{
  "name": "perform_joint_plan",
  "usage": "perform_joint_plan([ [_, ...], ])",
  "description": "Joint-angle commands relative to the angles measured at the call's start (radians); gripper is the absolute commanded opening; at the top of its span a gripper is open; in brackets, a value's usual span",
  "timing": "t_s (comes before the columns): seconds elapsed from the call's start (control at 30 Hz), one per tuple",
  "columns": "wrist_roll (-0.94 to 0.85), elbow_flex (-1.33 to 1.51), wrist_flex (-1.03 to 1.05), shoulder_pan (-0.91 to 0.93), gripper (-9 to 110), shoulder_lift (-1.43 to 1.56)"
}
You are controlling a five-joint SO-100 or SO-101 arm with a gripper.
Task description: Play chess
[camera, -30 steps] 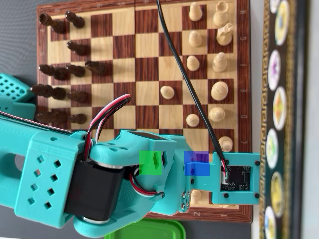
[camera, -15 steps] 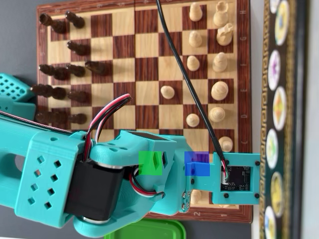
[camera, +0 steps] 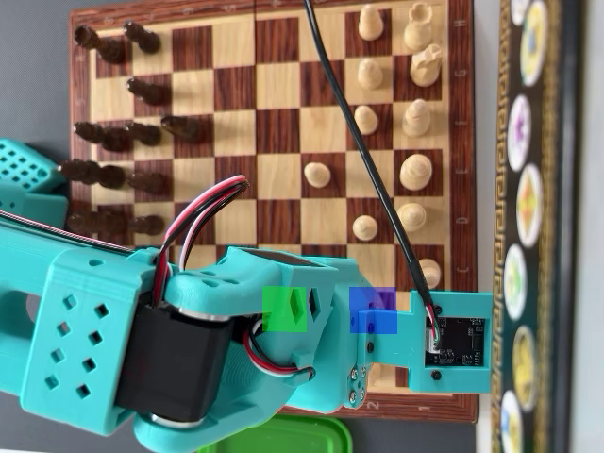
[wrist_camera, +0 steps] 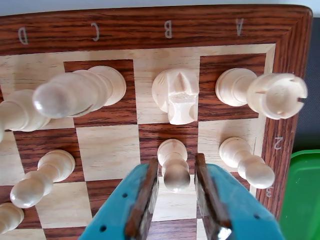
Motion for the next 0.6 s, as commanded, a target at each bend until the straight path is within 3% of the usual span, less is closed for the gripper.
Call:
perform_joint_plan([
  [0.0, -0.005, -0.044, 0.005, 0.018, 12, 0.006],
  [0.17, -0.005, -0.044, 0.005, 0.020, 11, 0.005],
  [0.37, -0.005, -0.044, 0.005, 0.018, 0, 0.005],
  [0.57, -0.005, -0.044, 0.005, 0.018, 0, 0.005],
])
